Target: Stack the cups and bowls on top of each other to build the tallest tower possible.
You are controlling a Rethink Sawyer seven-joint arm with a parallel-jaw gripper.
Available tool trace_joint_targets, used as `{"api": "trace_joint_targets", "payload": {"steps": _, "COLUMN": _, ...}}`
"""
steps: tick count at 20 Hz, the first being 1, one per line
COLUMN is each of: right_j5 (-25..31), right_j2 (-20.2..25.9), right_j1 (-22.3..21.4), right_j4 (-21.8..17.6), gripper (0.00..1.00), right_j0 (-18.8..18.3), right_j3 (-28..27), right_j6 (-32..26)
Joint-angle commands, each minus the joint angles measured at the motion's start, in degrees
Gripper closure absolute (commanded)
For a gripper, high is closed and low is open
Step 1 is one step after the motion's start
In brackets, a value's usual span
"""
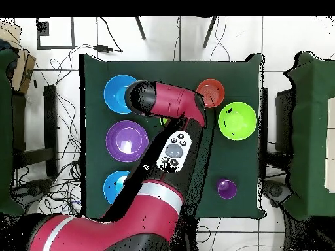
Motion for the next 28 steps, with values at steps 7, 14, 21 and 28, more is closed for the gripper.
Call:
{"api": "trace_joint_targets", "payload": {"steps": 7, "right_j5": 9.5, "right_j2": 0.4, "right_j1": 3.0, "right_j4": -5.5, "gripper": 1.0, "right_j0": 3.2, "right_j3": -1.6, "right_j6": 0.7}}
{"api": "trace_joint_targets", "payload": {"steps": 14, "right_j5": 10.6, "right_j2": -0.8, "right_j1": 4.4, "right_j4": -5.1, "gripper": 1.0, "right_j0": 3.9, "right_j3": -2.9, "right_j6": 0.5}}
{"api": "trace_joint_targets", "payload": {"steps": 21, "right_j5": 9.2, "right_j2": -0.8, "right_j1": 5.3, "right_j4": -4.3, "gripper": 1.0, "right_j0": 4.3, "right_j3": -3.4, "right_j6": 1.2}}
{"api": "trace_joint_targets", "payload": {"steps": 28, "right_j5": 6.4, "right_j2": -0.9, "right_j1": 6.0, "right_j4": -4.1, "gripper": 1.0, "right_j0": 4.0, "right_j3": -3.8, "right_j6": 1.0}}
